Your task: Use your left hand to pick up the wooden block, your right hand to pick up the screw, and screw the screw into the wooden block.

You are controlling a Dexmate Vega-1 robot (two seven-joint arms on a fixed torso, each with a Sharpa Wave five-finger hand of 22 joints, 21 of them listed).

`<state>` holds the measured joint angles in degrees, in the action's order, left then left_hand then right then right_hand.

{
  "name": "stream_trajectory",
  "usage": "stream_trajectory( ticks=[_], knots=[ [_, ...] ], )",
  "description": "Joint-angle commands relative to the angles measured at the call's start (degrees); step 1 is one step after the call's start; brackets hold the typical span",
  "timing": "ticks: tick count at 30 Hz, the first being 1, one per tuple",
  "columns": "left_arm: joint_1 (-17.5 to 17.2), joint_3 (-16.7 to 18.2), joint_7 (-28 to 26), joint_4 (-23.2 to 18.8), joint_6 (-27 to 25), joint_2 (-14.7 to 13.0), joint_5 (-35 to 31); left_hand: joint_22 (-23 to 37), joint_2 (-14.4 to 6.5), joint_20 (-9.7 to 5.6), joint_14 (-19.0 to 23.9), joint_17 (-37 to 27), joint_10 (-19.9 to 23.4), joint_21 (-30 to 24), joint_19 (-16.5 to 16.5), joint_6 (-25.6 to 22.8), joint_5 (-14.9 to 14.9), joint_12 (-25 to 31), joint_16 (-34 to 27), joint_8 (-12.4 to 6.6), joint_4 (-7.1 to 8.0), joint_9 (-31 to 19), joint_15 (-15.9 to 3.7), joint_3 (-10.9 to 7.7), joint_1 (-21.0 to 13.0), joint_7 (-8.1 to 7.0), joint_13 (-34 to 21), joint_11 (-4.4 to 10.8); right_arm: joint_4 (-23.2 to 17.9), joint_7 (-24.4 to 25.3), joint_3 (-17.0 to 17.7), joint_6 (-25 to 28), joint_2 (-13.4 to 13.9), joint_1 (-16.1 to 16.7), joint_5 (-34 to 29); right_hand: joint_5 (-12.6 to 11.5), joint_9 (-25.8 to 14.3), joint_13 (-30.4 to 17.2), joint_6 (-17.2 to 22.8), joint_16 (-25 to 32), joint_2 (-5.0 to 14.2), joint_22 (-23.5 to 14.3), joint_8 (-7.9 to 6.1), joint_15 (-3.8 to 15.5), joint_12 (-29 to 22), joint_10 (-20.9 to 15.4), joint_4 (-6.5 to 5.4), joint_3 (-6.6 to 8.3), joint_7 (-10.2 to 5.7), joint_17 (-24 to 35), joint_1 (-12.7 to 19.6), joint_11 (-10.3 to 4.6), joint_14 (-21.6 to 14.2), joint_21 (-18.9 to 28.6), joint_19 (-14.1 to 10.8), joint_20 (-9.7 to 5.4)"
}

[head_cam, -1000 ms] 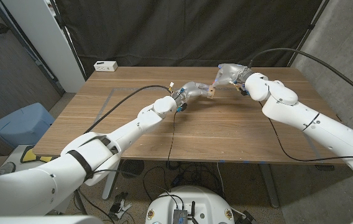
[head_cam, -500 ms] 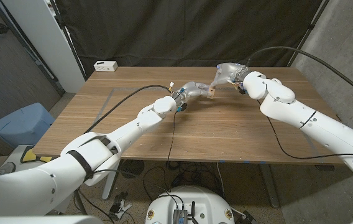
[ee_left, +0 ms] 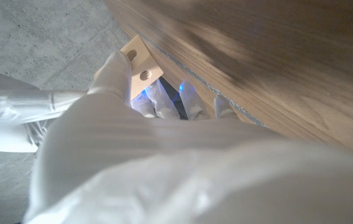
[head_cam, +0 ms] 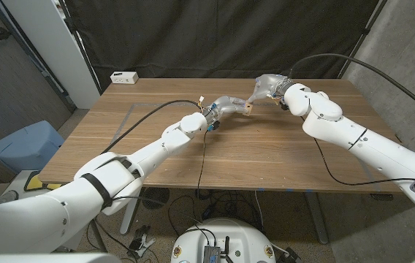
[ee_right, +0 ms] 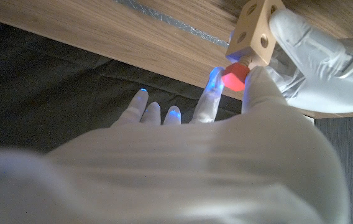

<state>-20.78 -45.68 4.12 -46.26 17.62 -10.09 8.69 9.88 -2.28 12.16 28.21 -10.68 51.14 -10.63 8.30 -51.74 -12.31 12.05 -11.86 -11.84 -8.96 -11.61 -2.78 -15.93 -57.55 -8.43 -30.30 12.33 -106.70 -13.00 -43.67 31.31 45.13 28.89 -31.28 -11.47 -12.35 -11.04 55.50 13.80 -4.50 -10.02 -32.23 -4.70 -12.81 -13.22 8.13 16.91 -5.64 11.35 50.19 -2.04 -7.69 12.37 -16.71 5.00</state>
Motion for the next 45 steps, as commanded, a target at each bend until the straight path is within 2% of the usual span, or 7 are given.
stream_trajectory(
  ticks=[1, 15, 19, 25, 33, 39, 45],
  knots=[
    [0.98, -0.18, 0.63, 2.82, 1.32, 1.04, 0.31, 0.17, -1.18, -0.01, -0.05, 0.01, 0.37, -0.38, -0.25, -1.00, -0.35, 0.36, 0.00, -0.39, 0.33, -0.18, -1.86, -0.26, 0.38, -0.04, -0.18, 0.06, 0.97, 0.83, -0.58, 1.24, -0.82, -0.25, -1.34, -0.20, -0.18, -0.13, 1.80, 0.62, -0.26, -0.11, -0.87, 0.33, -0.47, -1.62, -0.45, -0.30, -0.27, 0.18, -1.01, -0.22, -1.34, 0.50, -1.17, -0.08],
    [1.37, -0.26, 0.91, 4.08, 1.89, 1.52, 0.49, 0.17, -1.31, 0.00, -0.14, 0.00, 0.37, -0.37, -0.31, -0.95, -0.39, 0.38, 0.03, -0.38, 0.31, -0.18, -1.94, -0.36, 0.29, -0.14, -0.19, 0.04, 2.21, 4.26, -0.27, 1.71, -2.28, 0.14, -1.51, -0.45, 0.27, -0.08, 8.37, 1.26, -0.40, -0.19, -3.21, 1.23, -0.67, -5.53, -1.00, -1.26, -0.56, 0.28, -3.10, -1.33, -4.45, 0.75, -3.62, -0.55],
    [1.52, -0.30, 1.10, 4.59, 2.17, 1.73, 0.56, 0.18, -1.31, -0.01, -0.14, 0.02, 0.31, -0.38, -0.31, -0.89, -0.41, 0.36, 0.04, -0.36, 0.24, -0.17, -1.95, -0.41, 0.18, -0.14, -0.20, 0.05, 2.25, 5.72, -0.06, 2.50, -2.82, 0.52, -1.60, -0.54, 0.49, -0.04, 11.13, 1.39, -0.60, -0.21, -4.13, 1.30, -0.80, -7.26, -1.30, -1.79, -0.16, 0.31, -4.23, -1.59, -5.42, 0.85, -4.59, -0.57],
    [1.44, -0.32, 1.15, 4.52, 2.37, 1.72, 0.58, 0.18, -1.33, -0.01, -0.15, 0.01, 0.27, -0.38, -0.31, -0.85, -0.42, 0.35, 0.04, -0.34, 0.24, -0.17, -1.79, -0.42, 0.16, -0.07, -0.20, 0.05, 1.77, 5.61, -0.31, 4.02, -2.93, 0.51, -1.64, -0.55, 0.90, -0.02, 13.16, 1.50, -1.24, -0.25, -4.54, 1.55, -0.77, -8.74, -2.06, -2.84, 0.37, 0.39, -6.56, -1.78, -6.30, 0.73, -5.02, -0.74],
    [0.43, -0.21, 0.73, 1.77, 1.31, 0.62, 0.43, 0.18, -1.30, -0.01, -0.15, 0.04, 0.28, -0.38, -0.33, -0.95, -0.43, 0.37, 0.06, -0.38, 0.24, -0.17, -1.84, -0.45, 0.17, -0.07, -0.21, 0.06, 0.65, 4.26, -0.98, 5.34, -2.38, 0.18, -1.89, -0.41, 1.24, -0.03, 11.87, 1.04, -2.97, -0.30, -3.44, 0.66, 0.20, -8.27, -3.57, -5.17, 1.36, 0.53, -11.43, -0.85, -6.05, 0.12, -4.34, -0.22],
    [-0.24, -0.11, 0.58, -0.09, 0.54, -0.18, 0.34, 0.18, -1.38, -0.02, -0.15, 0.04, 0.20, -0.40, -0.30, -0.78, -0.46, 0.35, 0.07, -0.31, 0.20, -0.17, -1.92, -0.54, 0.05, -0.11, -0.22, 0.06, -0.28, 2.52, -1.55, 6.61, -1.90, -0.18, -2.16, -0.63, 0.87, -0.06, 9.68, 0.57, -3.16, -0.33, -2.56, -0.08, 0.78, -7.84, -4.18, -6.07, 1.79, 0.60, -13.56, 0.27, -5.53, -0.29, -3.65, 0.03],
    [-0.65, -0.06, 0.60, -1.29, 0.05, -0.70, 0.26, 0.18, -1.39, -0.02, -0.11, 0.04, 0.21, -0.41, -0.28, -0.80, -0.47, 0.36, 0.05, -0.32, 0.24, -0.16, -1.89, -0.54, 0.11, -0.07, -0.22, 0.02, -1.30, 0.40, -1.64, 7.37, -1.18, -0.46, -1.55, -1.01, -0.91, -0.18, 1.94, -0.71, -3.51, -0.30, -0.51, -2.09, 2.01, -4.88, -5.29, -7.94, 3.14, 0.71, -17.76, 2.36, -3.43, -1.32, -0.41, 1.31]
  ],
)
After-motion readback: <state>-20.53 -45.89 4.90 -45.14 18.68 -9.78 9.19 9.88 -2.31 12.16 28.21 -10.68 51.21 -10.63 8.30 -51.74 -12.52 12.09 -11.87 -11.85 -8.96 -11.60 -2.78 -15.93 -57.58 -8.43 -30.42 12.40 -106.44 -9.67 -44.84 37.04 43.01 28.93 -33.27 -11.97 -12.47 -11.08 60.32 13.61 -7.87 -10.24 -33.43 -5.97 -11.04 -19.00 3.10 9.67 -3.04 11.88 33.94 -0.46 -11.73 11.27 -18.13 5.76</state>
